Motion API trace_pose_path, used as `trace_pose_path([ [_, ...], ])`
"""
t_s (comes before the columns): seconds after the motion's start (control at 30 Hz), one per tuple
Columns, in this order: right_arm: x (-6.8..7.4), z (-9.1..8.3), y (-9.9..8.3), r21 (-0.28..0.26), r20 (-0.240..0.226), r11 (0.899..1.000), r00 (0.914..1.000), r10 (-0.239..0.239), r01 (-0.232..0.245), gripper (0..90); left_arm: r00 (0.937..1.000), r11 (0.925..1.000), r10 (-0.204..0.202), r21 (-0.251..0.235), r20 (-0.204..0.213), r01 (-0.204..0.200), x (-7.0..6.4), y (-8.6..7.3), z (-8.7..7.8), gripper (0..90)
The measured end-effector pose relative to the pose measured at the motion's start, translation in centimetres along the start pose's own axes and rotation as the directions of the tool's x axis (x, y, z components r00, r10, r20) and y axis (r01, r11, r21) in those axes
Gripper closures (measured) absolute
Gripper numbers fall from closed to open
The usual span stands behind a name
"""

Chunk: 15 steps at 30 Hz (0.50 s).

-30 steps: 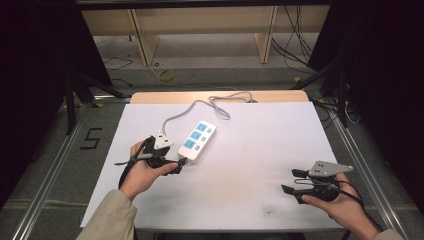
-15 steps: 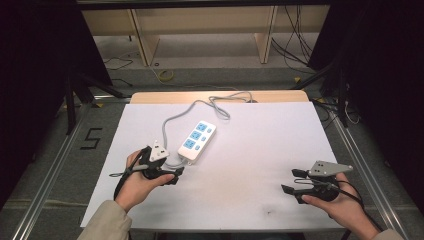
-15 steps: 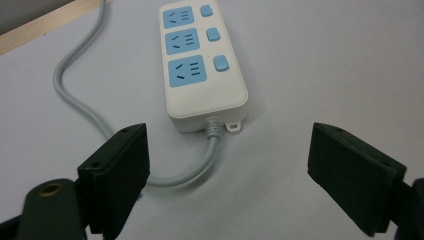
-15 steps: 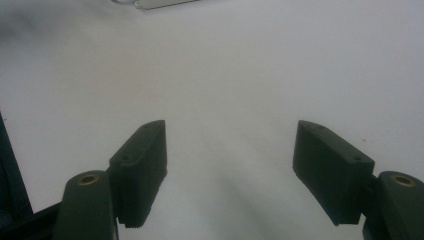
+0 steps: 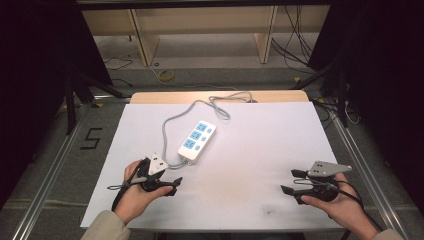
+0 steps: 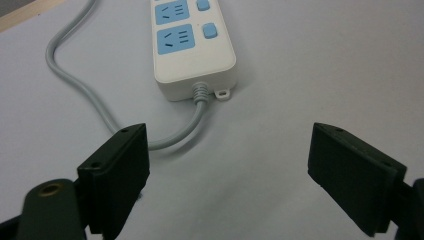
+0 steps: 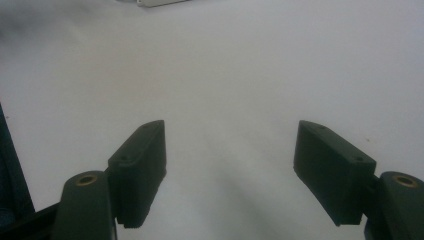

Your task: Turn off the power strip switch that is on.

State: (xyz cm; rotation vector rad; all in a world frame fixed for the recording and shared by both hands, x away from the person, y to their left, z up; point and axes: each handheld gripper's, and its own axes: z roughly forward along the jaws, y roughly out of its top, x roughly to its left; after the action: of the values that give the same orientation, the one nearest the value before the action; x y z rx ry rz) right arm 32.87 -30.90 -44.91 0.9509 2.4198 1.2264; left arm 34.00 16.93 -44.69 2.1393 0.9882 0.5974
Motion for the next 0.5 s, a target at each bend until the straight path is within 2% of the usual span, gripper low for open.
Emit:
trace_pose_path([
  [0.07, 0.0, 0.0, 0.0, 0.0, 0.0, 1.0, 1.0, -0.001, 0.001, 29.7, 0.9999, 1.0, 0.004, -0.004, -0.013, -0.004, 0.0, -0.4, -0.2, 16.6],
  [0.23, 0.0, -0.1, 0.0, 0.003, -0.003, 1.0, 1.0, -0.004, 0.004, 29.7, 0.9994, 0.9998, -0.02, 0.002, -0.029, 0.02, -0.3, -1.7, -0.5, 16.8],
  [0.33, 0.0, -0.1, 0.0, 0.001, -0.004, 1.0, 0.9999, -0.009, 0.009, 29.7, 0.9988, 0.9999, 0.007, 0.01, -0.048, -0.006, -0.5, -2.0, -0.8, 16.9],
  [0.5, 0.0, 0.0, 0.0, 0.003, -0.005, 1.0, 0.9999, -0.011, 0.011, 29.7, 0.9988, 1.0, 0.006, 0.001, -0.049, -0.006, -0.5, -1.9, -0.9, 16.8],
])
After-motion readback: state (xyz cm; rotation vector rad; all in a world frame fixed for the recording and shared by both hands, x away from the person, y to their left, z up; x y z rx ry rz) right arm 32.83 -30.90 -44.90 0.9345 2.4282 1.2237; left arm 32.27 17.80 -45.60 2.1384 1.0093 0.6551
